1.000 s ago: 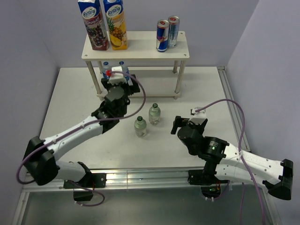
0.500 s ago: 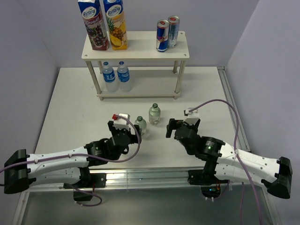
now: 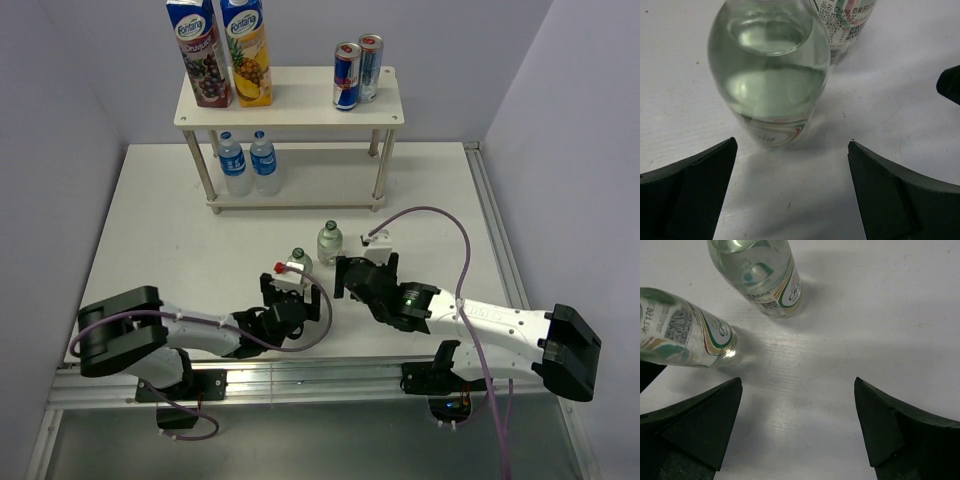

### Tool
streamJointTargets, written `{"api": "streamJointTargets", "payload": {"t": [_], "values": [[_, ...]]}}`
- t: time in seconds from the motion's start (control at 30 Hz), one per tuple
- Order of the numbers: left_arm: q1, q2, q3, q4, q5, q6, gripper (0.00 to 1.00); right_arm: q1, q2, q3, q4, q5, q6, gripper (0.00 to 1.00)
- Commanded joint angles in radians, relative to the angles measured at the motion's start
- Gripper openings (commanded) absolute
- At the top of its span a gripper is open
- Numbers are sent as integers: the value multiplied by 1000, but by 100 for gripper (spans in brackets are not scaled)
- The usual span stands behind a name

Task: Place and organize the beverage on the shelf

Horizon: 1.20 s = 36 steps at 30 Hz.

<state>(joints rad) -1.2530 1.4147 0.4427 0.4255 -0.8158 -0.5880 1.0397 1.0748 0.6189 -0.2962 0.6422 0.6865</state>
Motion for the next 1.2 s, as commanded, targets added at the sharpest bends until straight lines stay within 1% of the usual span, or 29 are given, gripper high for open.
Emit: {"api": "streamJointTargets", "payload": {"t": [0.0,0.07,0.13,0.2,0.27,0.3,0.33,0.4,0.43,0.47,0.5,0.53,0.7,0.93,1.17], "values": [[26,101,14,280,-31,62,99,-10,-4,39,48,13,5,100],[53,171,19,343,-36,80,97,-15,-6,24,58,20,5,100],[78,208,27,415,-26,89,95,-27,-6,13,80,20,7,100],[119,263,34,470,-23,94,91,-38,-1,-1,112,14,5,100],[157,306,48,495,-28,106,83,-50,16,-7,134,11,1,100],[171,316,48,530,-26,112,79,-53,25,-10,170,11,-5,100],[184,323,48,545,-19,119,64,-56,43,-15,195,11,-24,100],[234,337,42,588,12,128,43,-64,69,-18,262,1,-36,100],[248,342,42,610,29,134,15,-72,103,-13,282,-13,-48,100],[274,345,45,607,38,132,10,-90,123,-1,293,-27,-53,100],[286,345,54,601,46,132,3,-98,146,8,340,-44,-59,100],[297,339,56,582,43,122,0,-102,189,19,356,-44,-76,100],[329,296,13,588,63,111,0,-115,339,93,437,-27,-113,100],[345,299,-35,610,61,77,0,-125,474,128,589,-12,-156,100],[354,319,-73,639,67,50,0,-138,589,143,741,74,-186,99]]}}
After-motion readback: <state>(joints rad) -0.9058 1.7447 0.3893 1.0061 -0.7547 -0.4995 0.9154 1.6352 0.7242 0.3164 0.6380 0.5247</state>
